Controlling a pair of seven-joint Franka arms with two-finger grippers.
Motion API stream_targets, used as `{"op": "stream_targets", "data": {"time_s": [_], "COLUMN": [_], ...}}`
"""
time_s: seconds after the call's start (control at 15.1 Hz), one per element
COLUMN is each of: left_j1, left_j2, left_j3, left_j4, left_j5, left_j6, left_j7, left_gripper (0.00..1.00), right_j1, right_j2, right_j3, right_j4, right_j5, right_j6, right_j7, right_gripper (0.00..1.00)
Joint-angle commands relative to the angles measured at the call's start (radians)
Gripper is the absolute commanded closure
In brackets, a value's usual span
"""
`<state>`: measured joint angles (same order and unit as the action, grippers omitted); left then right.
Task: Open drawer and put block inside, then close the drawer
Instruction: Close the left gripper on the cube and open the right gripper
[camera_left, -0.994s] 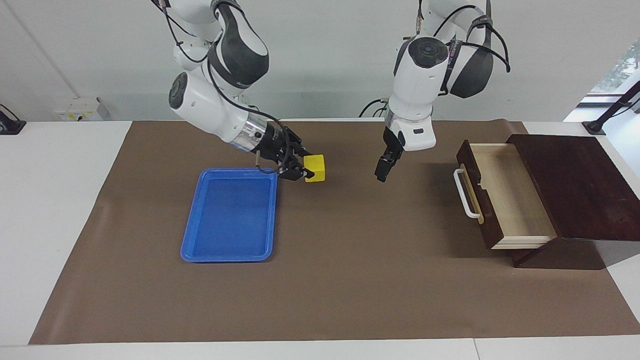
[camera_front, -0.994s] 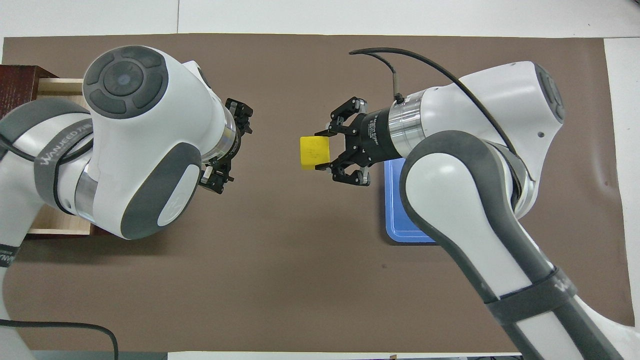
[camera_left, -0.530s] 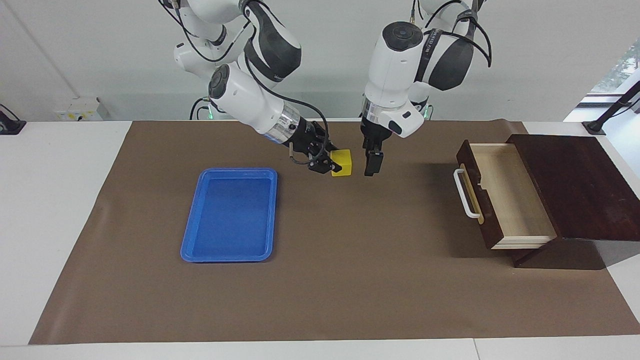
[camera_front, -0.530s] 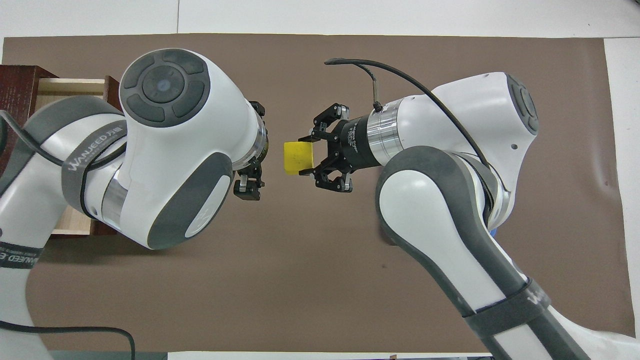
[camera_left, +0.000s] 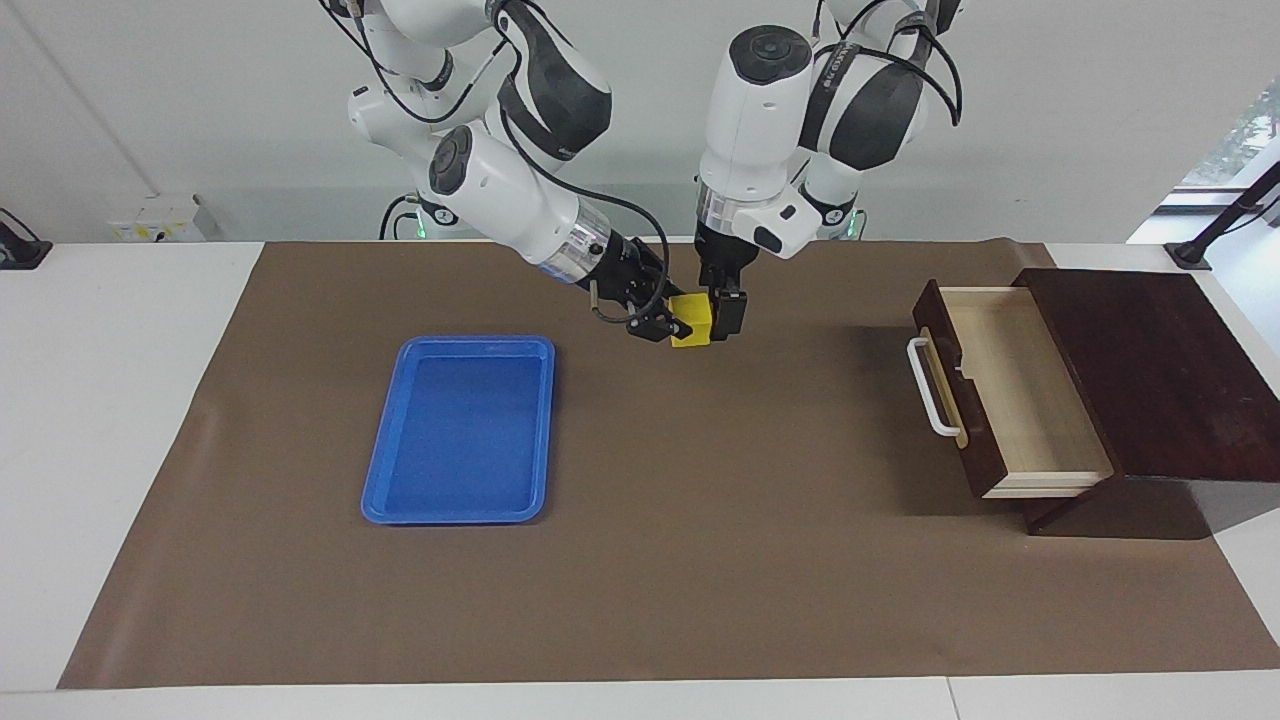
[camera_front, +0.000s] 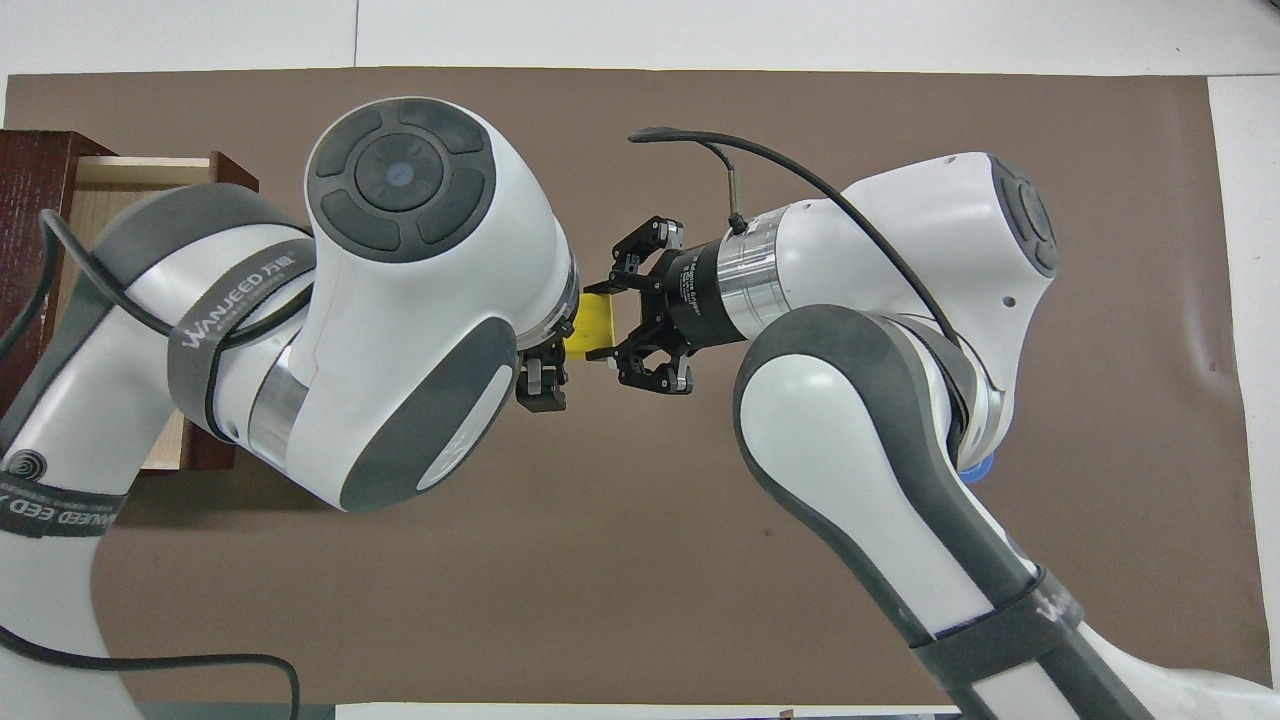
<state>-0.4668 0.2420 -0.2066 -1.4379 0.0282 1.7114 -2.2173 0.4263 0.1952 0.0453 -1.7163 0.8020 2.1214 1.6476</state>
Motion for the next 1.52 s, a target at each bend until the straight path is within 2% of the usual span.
{"op": "stream_targets", "data": {"time_s": [0.0, 0.27, 0.4, 0.53, 0.6, 0.66, 0.73, 0.8, 1.19, 1.26, 1.33, 1.46], "left_j1": [-0.029, -0.041, -0.041, -0.039, -0.036, -0.036, -0.036, -0.036, -0.038, -0.038, -0.035, -0.029], "left_j2": [0.025, 0.025, 0.025, 0.025, 0.026, 0.026, 0.026, 0.026, 0.028, 0.028, 0.028, 0.028], "left_j3": [0.016, 0.018, 0.023, 0.024, 0.024, 0.023, 0.023, 0.023, 0.024, 0.024, 0.024, 0.023], "left_j4": [0.042, 0.042, 0.043, 0.043, 0.045, 0.045, 0.045, 0.047, 0.051, 0.050, 0.050, 0.050], "left_j5": [0.026, 0.026, 0.027, 0.033, 0.030, 0.030, 0.027, 0.026, 0.027, 0.029, 0.029, 0.032], "left_j6": [-0.035, -0.049, -0.049, -0.045, -0.039, -0.030, -0.026, -0.024, -0.006, -0.006, -0.004, -0.004], "left_j7": [-0.038, -0.047, -0.047, -0.045, -0.045, -0.044, -0.044, -0.044, -0.047, -0.047, -0.047, -0.044], "left_gripper": [0.00, 0.02, 0.14, 0.41, 0.59, 0.84, 0.94, 1.00, 1.00, 1.00, 1.00, 1.00], "right_j1": [0.003, 0.002, 0.002, 0.002, 0.002, 0.002, 0.002, 0.002, 0.000, 0.000, 0.002, 0.000], "right_j2": [0.007, 0.007, 0.007, 0.007, 0.007, 0.007, 0.007, 0.007, 0.007, 0.007, 0.007, 0.007], "right_j3": [-0.001, -0.001, -0.001, -0.001, -0.001, -0.001, -0.001, -0.001, -0.001, -0.001, -0.001, -0.001], "right_j4": [0.015, 0.017, 0.017, 0.017, 0.017, 0.017, 0.017, 0.017, 0.017, 0.017, 0.018, 0.018], "right_j5": [-0.021, -0.021, -0.021, -0.021, -0.021, -0.021, -0.021, -0.021, -0.015, -0.017, -0.020, -0.020], "right_j6": [0.003, 0.000, -0.003, -0.004, -0.004, -0.004, -0.004, -0.004, -0.006, -0.006, -0.008, -0.009], "right_j7": [0.032, 0.032, 0.032, 0.032, 0.032, 0.032, 0.032, 0.032, 0.037, 0.053, 0.075, 0.093], "right_gripper": [1.00, 1.00, 1.00, 1.00, 1.00, 1.00, 1.00, 1.00, 1.00, 0.74, 0.01, 0.00]}}
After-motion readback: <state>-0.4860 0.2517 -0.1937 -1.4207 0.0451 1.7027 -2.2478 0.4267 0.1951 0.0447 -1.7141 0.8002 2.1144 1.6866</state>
